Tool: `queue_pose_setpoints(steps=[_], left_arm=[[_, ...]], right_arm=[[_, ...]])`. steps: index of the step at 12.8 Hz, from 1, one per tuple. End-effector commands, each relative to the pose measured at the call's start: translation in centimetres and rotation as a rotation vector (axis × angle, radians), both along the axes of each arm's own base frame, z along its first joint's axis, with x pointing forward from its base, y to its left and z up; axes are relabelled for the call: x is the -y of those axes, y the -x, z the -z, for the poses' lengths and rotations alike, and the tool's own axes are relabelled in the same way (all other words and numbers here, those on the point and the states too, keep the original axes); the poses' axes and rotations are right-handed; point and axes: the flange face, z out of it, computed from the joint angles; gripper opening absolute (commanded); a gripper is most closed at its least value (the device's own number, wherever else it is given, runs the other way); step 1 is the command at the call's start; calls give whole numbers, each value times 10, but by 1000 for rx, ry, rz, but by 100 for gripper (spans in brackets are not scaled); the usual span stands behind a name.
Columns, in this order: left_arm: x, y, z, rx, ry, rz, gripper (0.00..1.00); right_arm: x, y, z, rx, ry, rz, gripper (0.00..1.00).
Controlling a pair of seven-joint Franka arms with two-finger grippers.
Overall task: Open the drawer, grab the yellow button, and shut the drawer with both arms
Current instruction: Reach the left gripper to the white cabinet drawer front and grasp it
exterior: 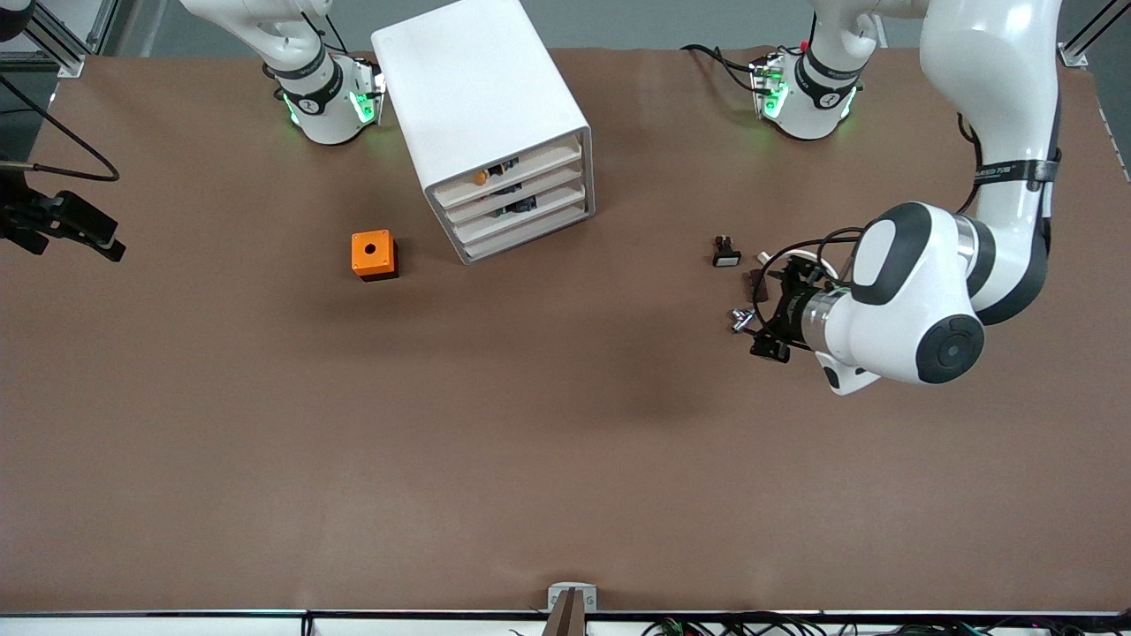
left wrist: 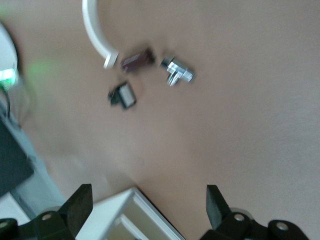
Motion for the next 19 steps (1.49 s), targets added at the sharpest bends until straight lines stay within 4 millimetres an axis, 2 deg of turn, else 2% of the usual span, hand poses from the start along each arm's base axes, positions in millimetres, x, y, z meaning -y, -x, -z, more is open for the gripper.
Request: queue_pose_setpoints(steps=[1,3,5,7,9,10,11,14,17,18,19], left_arm=[[57,20,5,-151,-68,-215,99],[74,23,19,-287,-90,-386,99],[104,36,36,-393,-150,-478,98],[125,44,53,-499,-181,-550,89],[150,54,57,-581,-121,-551,74],[172,64,65,-629,-92,-546,71],[191,74,64,-650,-73,-539,71],[206,79,62,-738,-52,-589,69],[246,114,65,-758,-92,-535,64],[254,121,73,-769,-105,-528,64],[256,124,89,-785,-121,-529,61]], right_arm=[[6,2,2,-7,17,-3,100],[5,2,2,-7,17,-4,100],[5,2,5,-12,16,-4,100],[5,2,5,-12,16,3,100],[3,3,6,-16,15,6,100],[3,3,7,-18,14,8,100],[4,3,7,-18,13,11,100],[1,4,8,-32,7,66,100],[-3,6,11,-57,-11,170,100],[-6,7,12,-66,-14,207,100],[-10,8,14,-78,-30,245,100]])
